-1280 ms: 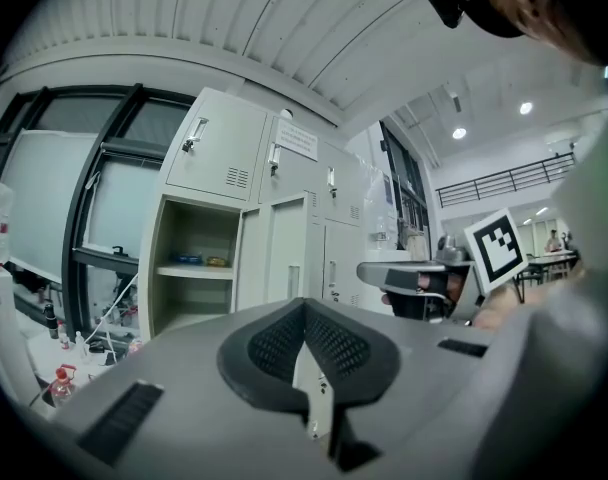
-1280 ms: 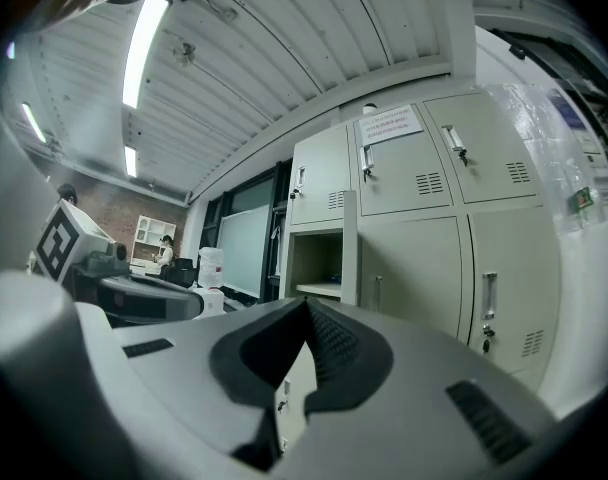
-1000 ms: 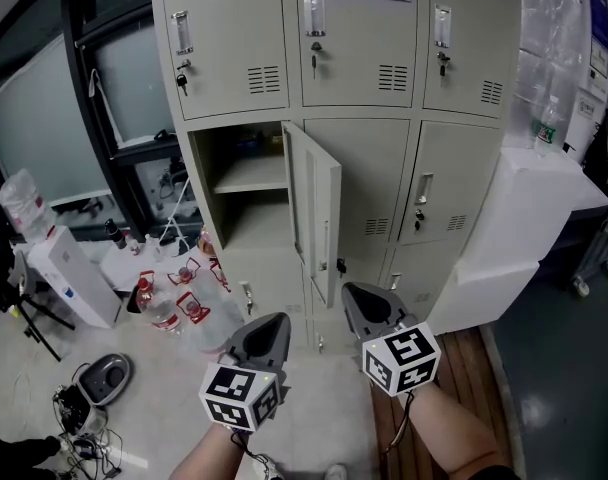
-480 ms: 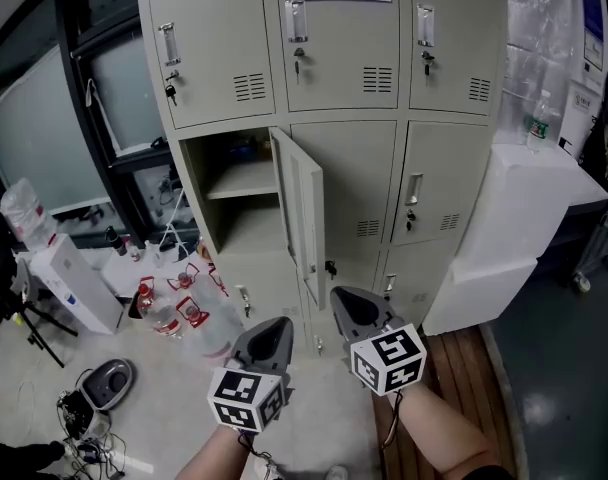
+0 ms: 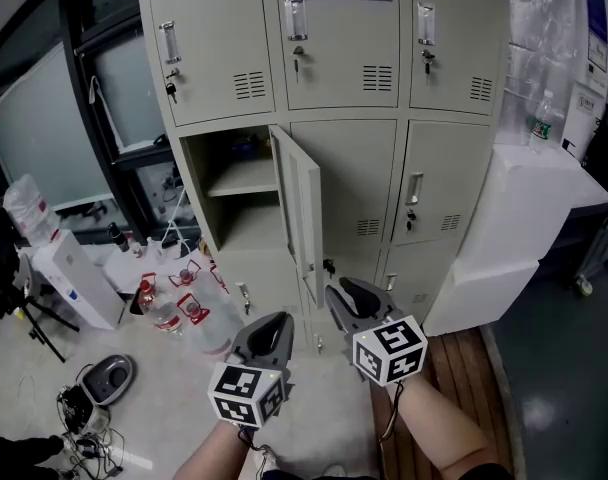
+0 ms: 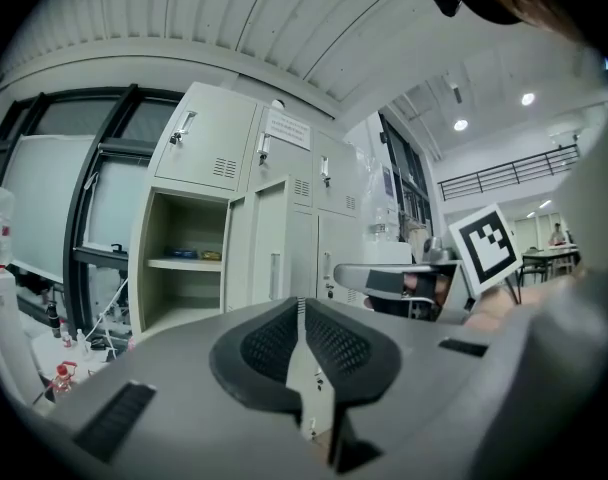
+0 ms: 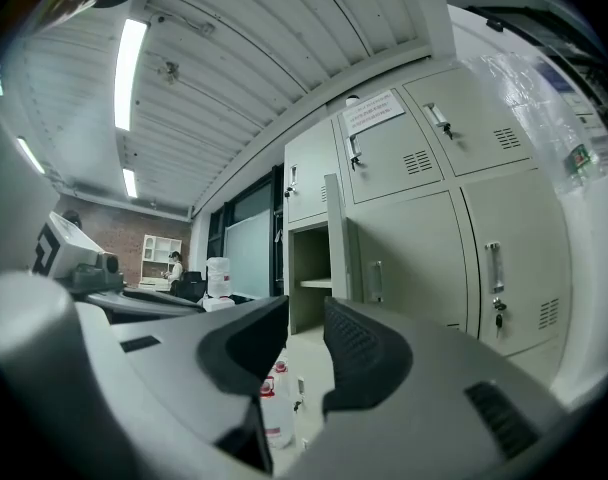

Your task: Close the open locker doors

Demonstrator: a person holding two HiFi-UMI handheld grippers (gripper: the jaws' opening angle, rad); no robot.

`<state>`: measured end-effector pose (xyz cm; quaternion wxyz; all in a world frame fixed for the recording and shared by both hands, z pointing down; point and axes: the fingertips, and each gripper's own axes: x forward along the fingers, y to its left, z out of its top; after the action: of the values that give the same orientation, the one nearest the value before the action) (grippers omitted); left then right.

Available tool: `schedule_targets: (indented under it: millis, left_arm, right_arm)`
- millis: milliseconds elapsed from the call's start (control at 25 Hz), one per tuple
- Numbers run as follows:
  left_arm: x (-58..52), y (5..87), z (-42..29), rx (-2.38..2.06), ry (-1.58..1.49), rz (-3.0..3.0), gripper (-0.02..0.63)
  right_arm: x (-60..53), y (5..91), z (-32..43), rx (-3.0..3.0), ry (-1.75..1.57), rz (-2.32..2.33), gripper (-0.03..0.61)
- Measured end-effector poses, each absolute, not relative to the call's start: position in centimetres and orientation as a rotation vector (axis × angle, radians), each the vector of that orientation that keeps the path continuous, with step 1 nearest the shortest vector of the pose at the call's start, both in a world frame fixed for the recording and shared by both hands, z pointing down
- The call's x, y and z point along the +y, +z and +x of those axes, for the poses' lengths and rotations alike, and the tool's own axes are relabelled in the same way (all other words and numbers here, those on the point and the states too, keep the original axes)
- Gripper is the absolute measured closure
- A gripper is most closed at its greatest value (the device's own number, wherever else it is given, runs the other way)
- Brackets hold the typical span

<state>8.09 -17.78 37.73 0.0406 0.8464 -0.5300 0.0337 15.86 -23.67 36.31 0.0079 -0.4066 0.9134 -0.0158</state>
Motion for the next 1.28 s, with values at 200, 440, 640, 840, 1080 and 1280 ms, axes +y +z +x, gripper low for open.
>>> schedule_targets:
  millis: [200,440,640,840,1080,1280]
  left_arm:
    - [-18.1,37.3,7.7,-1.637,0.095,2.6,0.604]
    - [-19.3,37.4,7.3,-1.622,0.091,2.623,0.515]
    - [-20.2,37.6,6.9,-1.594,0.093,2.623,0.488]
    - [-21.2,38.0,5.7,-1.572,0.114,2.626,0.466]
    - [-22.6,38.2,4.1,-1.558,0.129,2.624,0.456]
    - [-23.9,38.1,2.6,-1.559,0.138,2.627,0.456]
  right_arm:
    - [-24.4,35.6,15.9,2.835,-0.031,-1.268,0.459]
    - [-25.9,35.6,15.6,2.819,-0.042,-1.284,0.437]
    - [-27.3,36.2,15.2,2.838,-0.045,-1.302,0.414]
    - [-29.1,35.9,14.3,2.821,-0.061,-1.316,0.407]
    - [-31.6,36.0,13.4,2.805,-0.094,-1.341,0.4]
    - [-33.4,36.3,12.8,2.791,-0.128,-1.365,0.399]
